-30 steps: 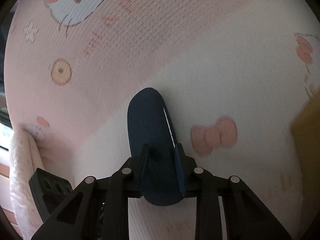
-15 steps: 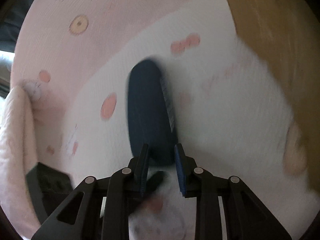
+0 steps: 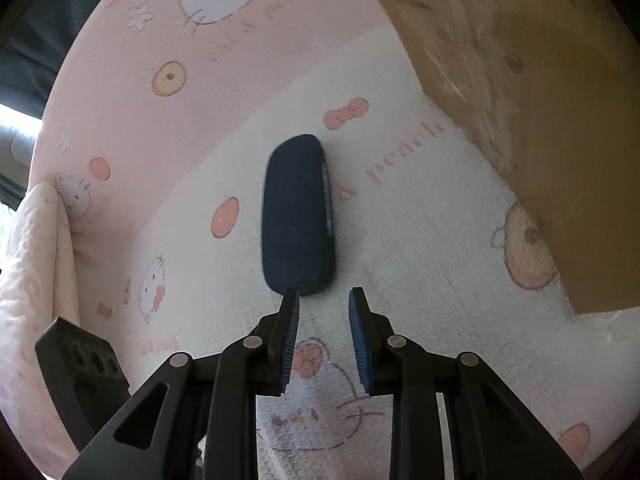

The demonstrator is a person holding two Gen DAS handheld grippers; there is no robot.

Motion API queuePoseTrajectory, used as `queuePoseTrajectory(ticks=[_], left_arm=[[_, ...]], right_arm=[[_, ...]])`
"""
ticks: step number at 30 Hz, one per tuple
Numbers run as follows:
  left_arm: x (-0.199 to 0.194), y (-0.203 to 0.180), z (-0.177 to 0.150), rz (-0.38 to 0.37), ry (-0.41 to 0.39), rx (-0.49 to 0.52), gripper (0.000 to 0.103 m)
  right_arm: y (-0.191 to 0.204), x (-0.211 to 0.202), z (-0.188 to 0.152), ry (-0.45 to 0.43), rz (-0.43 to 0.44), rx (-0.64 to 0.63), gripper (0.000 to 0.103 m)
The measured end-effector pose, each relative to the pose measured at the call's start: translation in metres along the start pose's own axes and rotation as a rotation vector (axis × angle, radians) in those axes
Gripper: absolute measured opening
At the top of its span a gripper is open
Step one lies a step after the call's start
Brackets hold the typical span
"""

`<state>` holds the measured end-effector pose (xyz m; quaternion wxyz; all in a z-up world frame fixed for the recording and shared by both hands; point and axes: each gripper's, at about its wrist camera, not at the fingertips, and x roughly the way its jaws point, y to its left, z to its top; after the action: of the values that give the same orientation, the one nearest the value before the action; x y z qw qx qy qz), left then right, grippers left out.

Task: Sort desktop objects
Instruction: 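Close both tools on the navy glasses case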

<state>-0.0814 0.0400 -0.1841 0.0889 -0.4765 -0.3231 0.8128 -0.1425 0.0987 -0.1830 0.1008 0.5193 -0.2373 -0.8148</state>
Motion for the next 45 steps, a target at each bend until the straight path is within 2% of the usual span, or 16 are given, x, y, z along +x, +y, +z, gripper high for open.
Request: queuePoseTrajectory(ticks=[5, 6, 7, 9, 11, 18, 20, 23, 24, 25, 26, 27, 28, 32, 40, 45], left_arm=[[-0.001, 0.005, 0.004, 0.022, -0.026, 0.017, 0.021], [0.001, 0.004, 0.006, 0.024, -0.028, 0.020, 0.031], [0.003, 0.004, 0.009, 0.029, -0.032, 0.017, 0.036], [0.006, 0.009, 0.018, 0.042, -0.048, -0.023, 0.053], [0.008, 0.015, 0.026, 0.019, -0.062, -0.062, 0.056], [0.025, 0.031, 0.065, -0.034, -0.087, -0.166, 0.056], [0.032, 0.030, 0.071, -0.047, -0.082, -0.173, 0.056], [0.039, 0.027, 0.075, -0.026, -0.081, -0.160, 0.055], [0.042, 0.026, 0.074, -0.024, -0.076, -0.157, 0.050], [0.045, 0.025, 0.073, -0.031, -0.057, -0.156, 0.046], [0.048, 0.025, 0.071, -0.039, -0.035, -0.156, 0.037], [0.050, 0.024, 0.069, -0.037, -0.023, -0.156, 0.035], [0.049, 0.024, 0.066, -0.034, -0.030, -0.153, 0.035], [0.041, 0.025, 0.054, -0.030, -0.028, -0.164, 0.035], [0.017, 0.026, 0.010, -0.037, 0.023, -0.159, 0.035], [0.003, 0.019, -0.013, -0.007, 0.040, -0.075, 0.035]], right_arm=[[-0.008, 0.001, 0.008, 0.013, 0.026, 0.006, 0.023], [-0.010, 0.001, 0.010, 0.016, 0.031, 0.007, 0.023], [-0.011, 0.001, 0.012, 0.018, 0.036, 0.008, 0.023], [-0.015, 0.002, 0.017, 0.022, 0.044, 0.018, 0.028], [-0.017, 0.005, 0.026, 0.023, 0.042, 0.043, 0.038], [-0.008, 0.027, 0.056, 0.019, 0.066, 0.042, 0.046], [-0.006, 0.036, 0.061, 0.019, 0.081, 0.052, 0.046], [-0.013, 0.047, 0.065, 0.010, 0.106, 0.095, 0.046], [-0.016, 0.051, 0.066, 0.012, 0.118, 0.114, 0.046], [-0.020, 0.055, 0.066, 0.022, 0.129, 0.142, 0.046], [-0.025, 0.060, 0.066, 0.036, 0.142, 0.176, 0.044], [-0.029, 0.063, 0.065, 0.043, 0.163, 0.194, 0.043], [-0.030, 0.063, 0.064, 0.044, 0.192, 0.197, 0.035], [-0.030, 0.057, 0.056, 0.044, 0.201, 0.179, 0.034], [-0.029, 0.028, 0.019, 0.080, 0.138, 0.123, 0.032], [-0.031, 0.008, -0.008, 0.098, 0.114, 0.101, 0.031]])
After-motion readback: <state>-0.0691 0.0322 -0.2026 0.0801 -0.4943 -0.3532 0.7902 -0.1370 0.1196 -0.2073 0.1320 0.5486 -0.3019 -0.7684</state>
